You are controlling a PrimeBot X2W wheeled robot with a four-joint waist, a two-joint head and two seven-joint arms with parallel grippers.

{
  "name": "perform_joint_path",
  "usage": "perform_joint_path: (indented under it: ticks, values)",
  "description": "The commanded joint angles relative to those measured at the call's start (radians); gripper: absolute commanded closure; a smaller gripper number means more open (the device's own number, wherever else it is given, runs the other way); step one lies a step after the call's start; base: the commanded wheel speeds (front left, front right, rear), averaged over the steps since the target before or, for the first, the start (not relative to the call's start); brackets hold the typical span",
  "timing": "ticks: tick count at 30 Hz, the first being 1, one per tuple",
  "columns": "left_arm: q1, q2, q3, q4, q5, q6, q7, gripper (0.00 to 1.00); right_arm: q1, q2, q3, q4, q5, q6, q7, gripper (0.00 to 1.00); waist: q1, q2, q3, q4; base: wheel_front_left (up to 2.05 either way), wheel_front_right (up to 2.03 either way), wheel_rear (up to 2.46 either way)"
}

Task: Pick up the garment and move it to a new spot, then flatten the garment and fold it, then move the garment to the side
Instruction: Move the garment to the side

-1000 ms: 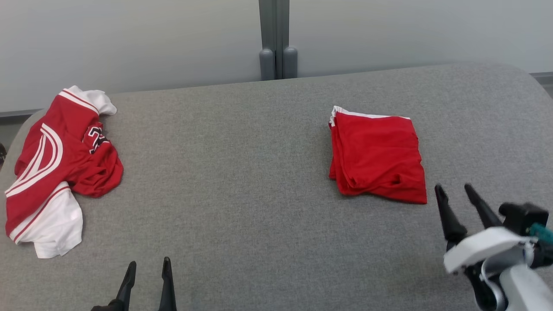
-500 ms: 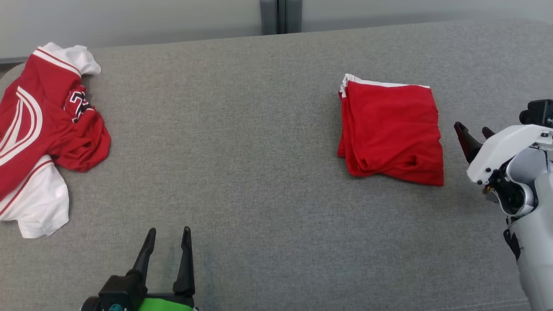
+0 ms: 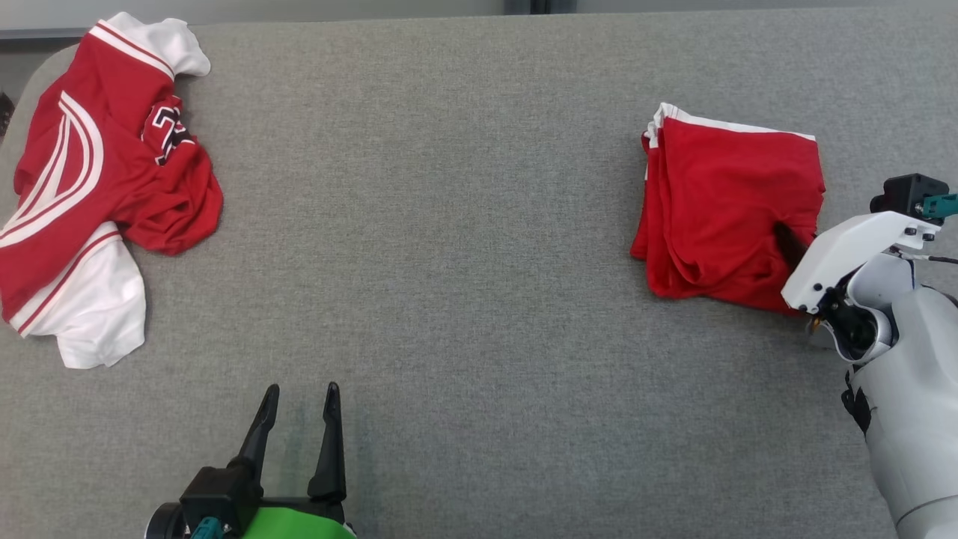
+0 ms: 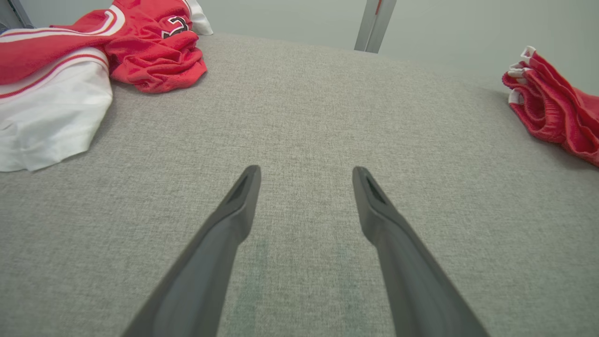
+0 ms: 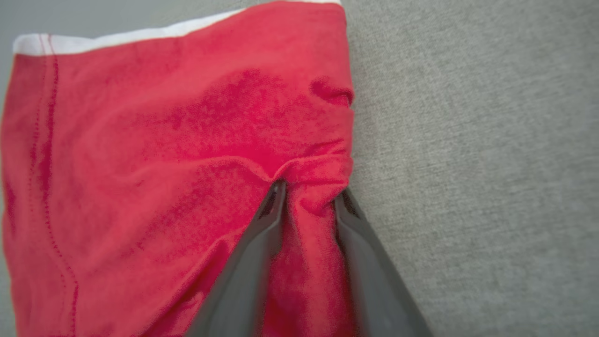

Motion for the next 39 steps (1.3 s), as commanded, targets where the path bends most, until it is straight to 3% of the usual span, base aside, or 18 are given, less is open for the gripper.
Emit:
perform_joint_path:
  ticks: [1, 12, 20, 25, 29, 34, 39]
  values:
    - [-0.011, 0.003, 0.002, -0.003, -0.008, 0.006, 0.0, 0.0, -0.009, 0.006, 0.007, 0.006, 0.012, -0.001, -0.014, 1.0, -0.0001, 0.0, 0.001, -0.015, 0.0, 0.0, 0.0]
    - [-0.049, 0.003, 0.022, -0.01, 0.038, -0.014, 0.0, 0.0, -0.046, -0.03, 0.056, 0.021, 0.065, -0.001, -0.093, 1.0, -0.0001, 0.0, 0.059, -0.195, 0.0, 0.0, 0.0]
    - [-0.114, 0.008, 0.067, -0.006, 0.092, -0.043, 0.0, 0.0, -0.094, -0.096, 0.097, 0.047, 0.005, -0.001, -0.207, 1.0, -0.0001, 0.0, 0.173, -0.274, 0.0, 0.0, 0.0]
    - [-0.136, 0.021, 0.092, 0.001, 0.115, -0.058, 0.0, 0.0, -0.186, -0.134, 0.134, 0.094, -0.082, -0.001, -0.27, 1.0, -0.0001, 0.0, 0.248, -0.276, 0.0, 0.0, 0.0]
    - [-0.131, 0.032, 0.124, 0.017, 0.125, -0.06, 0.002, 0.0, -0.27, -0.212, 0.155, 0.158, -0.174, -0.001, -0.302, 1.0, -0.0001, 0.0, 0.287, -0.252, 0.0, 0.0, 0.0]
    - [-0.09, 0.035, 0.173, 0.011, 0.128, -0.058, 0.009, 0.0, -0.353, -0.311, 0.113, 0.255, -0.27, -0.001, -0.332, 1.0, -0.0001, 0.0, 0.304, -0.206, 0.0, 0.0, 0.0]
    - [-0.041, 0.031, 0.196, -0.01, 0.132, -0.064, 0.011, 0.0, -0.401, -0.37, 0.076, 0.334, -0.347, -0.001, -0.361, 1.0, -0.0001, 0.0, 0.298, -0.189, 0.0, 0.0, 0.0]
